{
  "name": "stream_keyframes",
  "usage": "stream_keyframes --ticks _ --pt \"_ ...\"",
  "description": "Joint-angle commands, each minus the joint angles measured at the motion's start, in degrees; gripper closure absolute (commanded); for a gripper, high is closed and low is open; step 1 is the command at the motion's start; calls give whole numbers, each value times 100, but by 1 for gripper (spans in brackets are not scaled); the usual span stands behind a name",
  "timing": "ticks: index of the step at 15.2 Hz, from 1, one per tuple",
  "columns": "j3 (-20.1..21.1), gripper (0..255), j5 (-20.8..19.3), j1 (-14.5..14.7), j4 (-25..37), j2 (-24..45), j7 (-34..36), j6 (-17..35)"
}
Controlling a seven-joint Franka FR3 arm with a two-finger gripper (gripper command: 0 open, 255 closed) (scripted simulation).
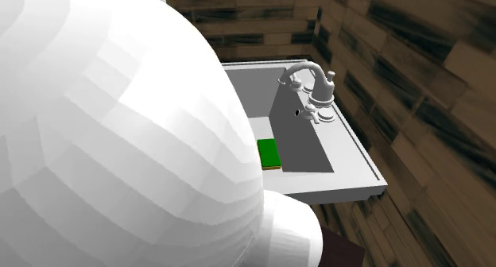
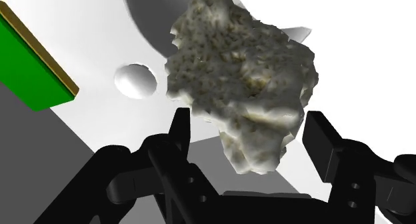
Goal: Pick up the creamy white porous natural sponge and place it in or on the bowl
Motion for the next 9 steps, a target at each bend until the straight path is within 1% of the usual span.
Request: stream_keyframes --ticks 1,4,6,9 --pt "116 255 -106 -104 -61 173 101 234" --pt "332 255 -366 -343 -115 457 308 562" --pt "517 255 -620 -566 -144 657 504 781" --pt "903 255 -1217 -1065 -172 974 955 1101"
